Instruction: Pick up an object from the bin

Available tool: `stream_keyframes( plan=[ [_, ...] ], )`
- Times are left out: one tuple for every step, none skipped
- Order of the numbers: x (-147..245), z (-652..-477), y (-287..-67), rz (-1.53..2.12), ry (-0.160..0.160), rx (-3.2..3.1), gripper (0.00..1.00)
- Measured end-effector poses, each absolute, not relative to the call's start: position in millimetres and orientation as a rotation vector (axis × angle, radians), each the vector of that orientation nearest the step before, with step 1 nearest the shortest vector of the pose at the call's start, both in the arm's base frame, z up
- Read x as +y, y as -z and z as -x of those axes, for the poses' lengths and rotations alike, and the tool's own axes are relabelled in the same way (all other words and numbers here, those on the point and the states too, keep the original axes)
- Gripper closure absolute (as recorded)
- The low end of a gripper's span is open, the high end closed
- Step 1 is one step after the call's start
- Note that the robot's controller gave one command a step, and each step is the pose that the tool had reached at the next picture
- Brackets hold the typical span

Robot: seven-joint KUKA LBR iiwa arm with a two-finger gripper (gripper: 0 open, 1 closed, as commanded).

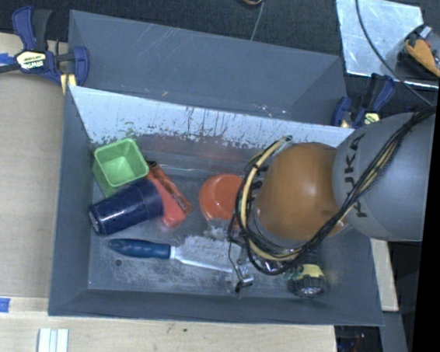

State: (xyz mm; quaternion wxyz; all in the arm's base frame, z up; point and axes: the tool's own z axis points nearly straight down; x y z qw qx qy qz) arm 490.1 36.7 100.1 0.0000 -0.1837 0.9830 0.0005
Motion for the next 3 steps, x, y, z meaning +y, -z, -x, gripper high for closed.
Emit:
stream_keyframes(
  plan=[
    [40,-504.7,-70,0.472,0.011,3.090,0.00],
    [23,-508.3,-71,0.384,-0.001,3.107,1.00],
    [23,-508.3,-71,0.385,-0.001,3.107,1.00]
  ],
)
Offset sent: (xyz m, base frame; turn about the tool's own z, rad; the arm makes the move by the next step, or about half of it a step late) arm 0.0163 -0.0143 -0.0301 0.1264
